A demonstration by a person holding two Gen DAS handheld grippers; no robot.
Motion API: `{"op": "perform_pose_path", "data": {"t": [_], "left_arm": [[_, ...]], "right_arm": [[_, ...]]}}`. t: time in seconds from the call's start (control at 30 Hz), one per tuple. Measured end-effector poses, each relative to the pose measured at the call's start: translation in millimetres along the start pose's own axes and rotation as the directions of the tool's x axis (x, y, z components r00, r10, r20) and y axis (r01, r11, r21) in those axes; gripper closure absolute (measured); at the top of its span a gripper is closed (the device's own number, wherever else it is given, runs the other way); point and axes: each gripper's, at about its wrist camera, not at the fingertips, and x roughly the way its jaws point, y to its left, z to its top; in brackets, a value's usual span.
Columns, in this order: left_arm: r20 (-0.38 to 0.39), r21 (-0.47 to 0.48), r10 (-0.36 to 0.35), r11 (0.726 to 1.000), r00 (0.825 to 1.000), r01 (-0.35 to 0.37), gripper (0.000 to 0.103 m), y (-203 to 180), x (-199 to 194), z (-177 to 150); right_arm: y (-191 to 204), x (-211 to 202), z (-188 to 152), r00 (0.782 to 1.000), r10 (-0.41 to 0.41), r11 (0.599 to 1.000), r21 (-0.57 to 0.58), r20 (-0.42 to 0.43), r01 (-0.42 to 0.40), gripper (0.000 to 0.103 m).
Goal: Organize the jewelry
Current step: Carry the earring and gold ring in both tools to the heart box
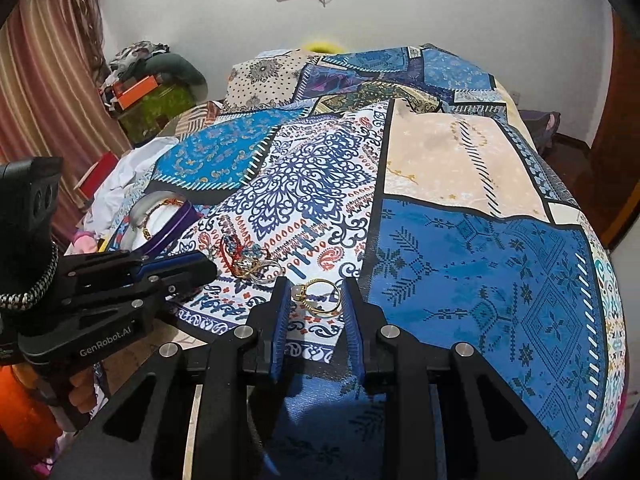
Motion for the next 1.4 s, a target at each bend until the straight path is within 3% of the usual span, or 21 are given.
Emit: {"op": "perform_pose_path", "data": {"t": [0.23,0.53,1.03,1.23,1.4], "left_arm": [[0.032,-0.004,0.005,1.0,0.999,-0.004,0.094,1.6,-22.4,-3.2],[0.132,-0.011,0.031,0.999,0.991,-0.03,0.094,7.7,-65.1,3.9],[0.283,-0.086,0.134,0.99,0.95,-0.114,0.094,57.4,-137.2,5.6],[0.3,-0.13,0.174,0.981,0.938,-0.141,0.094,82.0,-148.5,1.1],[0.286,-0.159,0.189,0.976,0.939,-0.148,0.094,100.7,-145.0,-3.6]], "right_arm": [[6.5,-10.1,6.5,0.999,0.009,1.0,-0.008,0.034,-0.008,0.08],[27.4,-28.2,21.4,0.995,0.023,0.999,-0.03,0.1,-0.02,0.08],[92.0,-39.9,55.3,0.976,0.098,0.988,-0.134,0.195,-0.073,0.08],[118.1,-29.1,63.0,0.972,0.135,0.98,-0.174,0.193,-0.101,0.08],[133.9,-15.6,68.5,0.971,0.157,0.973,-0.196,0.179,-0.121,0.08]]}}
